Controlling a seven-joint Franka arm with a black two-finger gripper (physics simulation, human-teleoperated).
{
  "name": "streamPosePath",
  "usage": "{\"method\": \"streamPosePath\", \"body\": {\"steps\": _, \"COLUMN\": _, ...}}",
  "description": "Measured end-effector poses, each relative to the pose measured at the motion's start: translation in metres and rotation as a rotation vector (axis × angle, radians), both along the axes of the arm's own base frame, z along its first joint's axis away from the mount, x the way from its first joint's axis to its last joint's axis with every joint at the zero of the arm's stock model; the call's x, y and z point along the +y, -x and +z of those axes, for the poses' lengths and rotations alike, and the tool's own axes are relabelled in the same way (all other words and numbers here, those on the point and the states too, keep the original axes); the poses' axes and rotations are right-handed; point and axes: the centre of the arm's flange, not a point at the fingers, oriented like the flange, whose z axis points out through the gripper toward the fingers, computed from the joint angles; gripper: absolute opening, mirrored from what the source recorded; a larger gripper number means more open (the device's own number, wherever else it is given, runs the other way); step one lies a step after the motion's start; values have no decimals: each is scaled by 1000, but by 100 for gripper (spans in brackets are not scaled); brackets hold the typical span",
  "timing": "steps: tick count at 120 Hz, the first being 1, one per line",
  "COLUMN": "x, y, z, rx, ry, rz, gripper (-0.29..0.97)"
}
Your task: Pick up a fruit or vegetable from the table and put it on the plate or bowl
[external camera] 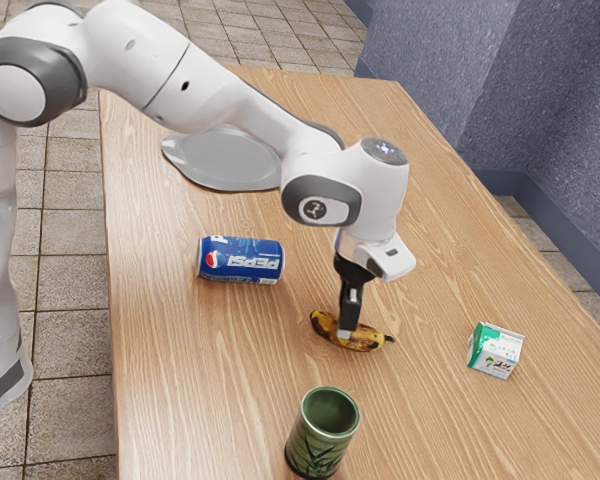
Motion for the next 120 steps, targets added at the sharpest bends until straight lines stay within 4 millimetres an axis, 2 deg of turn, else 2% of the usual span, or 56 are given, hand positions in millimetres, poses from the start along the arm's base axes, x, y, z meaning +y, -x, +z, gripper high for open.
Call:
{"method": "streamPosePath", "body": {"steps": 34, "x": -4, "y": -1, "z": -6, "rx": -4, "ry": 5, "rz": -10, "gripper": 68}}
{"method": "streamPosePath", "body": {"steps": 75, "x": -4, "y": -1, "z": -23, "rx": 16, "ry": 5, "rz": -13, "gripper": 66}}
{"method": "streamPosePath", "body": {"steps": 84, "x": -4, "y": -1, "z": -23, "rx": 14, "ry": 6, "rz": -13, "gripper": 58}}
{"method": "streamPosePath", "body": {"steps": 98, "x": -4, "y": -1, "z": -23, "rx": 12, "ry": 6, "rz": -13, "gripper": 35}}
{"method": "streamPosePath", "body": {"steps": 120, "x": -3, "y": -2, "z": -21, "rx": 7, "ry": 6, "rz": -11, "gripper": 19}}
